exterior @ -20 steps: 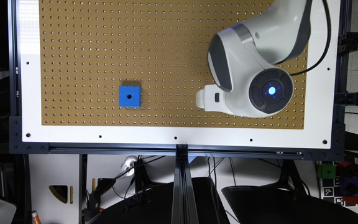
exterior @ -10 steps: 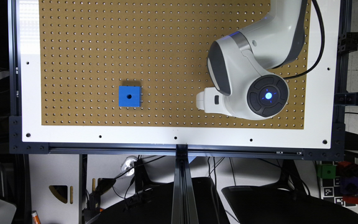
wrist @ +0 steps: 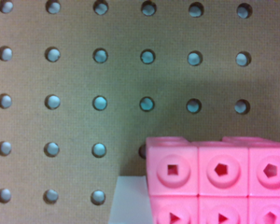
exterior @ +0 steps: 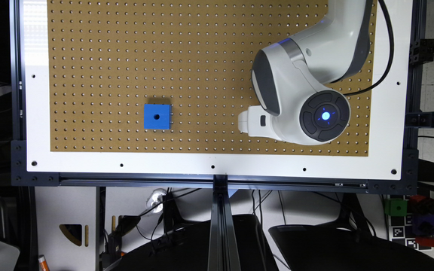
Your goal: Pick up pink block.
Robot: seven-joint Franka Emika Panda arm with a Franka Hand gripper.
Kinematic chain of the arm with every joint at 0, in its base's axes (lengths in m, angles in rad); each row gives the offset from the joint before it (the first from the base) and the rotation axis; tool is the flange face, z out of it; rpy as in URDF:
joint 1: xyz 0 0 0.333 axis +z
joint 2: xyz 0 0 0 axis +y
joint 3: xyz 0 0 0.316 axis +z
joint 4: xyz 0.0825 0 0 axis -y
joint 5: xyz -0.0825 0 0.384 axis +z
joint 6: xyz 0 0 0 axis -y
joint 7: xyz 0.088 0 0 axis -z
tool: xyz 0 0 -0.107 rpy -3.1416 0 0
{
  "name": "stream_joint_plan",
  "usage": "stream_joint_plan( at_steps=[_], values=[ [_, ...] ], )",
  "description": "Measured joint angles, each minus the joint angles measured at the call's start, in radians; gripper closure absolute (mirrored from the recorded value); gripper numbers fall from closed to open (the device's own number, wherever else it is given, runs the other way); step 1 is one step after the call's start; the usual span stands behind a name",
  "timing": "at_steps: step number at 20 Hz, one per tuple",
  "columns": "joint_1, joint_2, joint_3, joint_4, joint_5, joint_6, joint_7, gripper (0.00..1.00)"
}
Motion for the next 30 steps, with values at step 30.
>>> stream_joint_plan(
  at_steps=[30],
  values=[
    [-0.001, -0.249, 0.03, -0.001, 0.0184, -0.239, 0.003, 1.0]
  ],
)
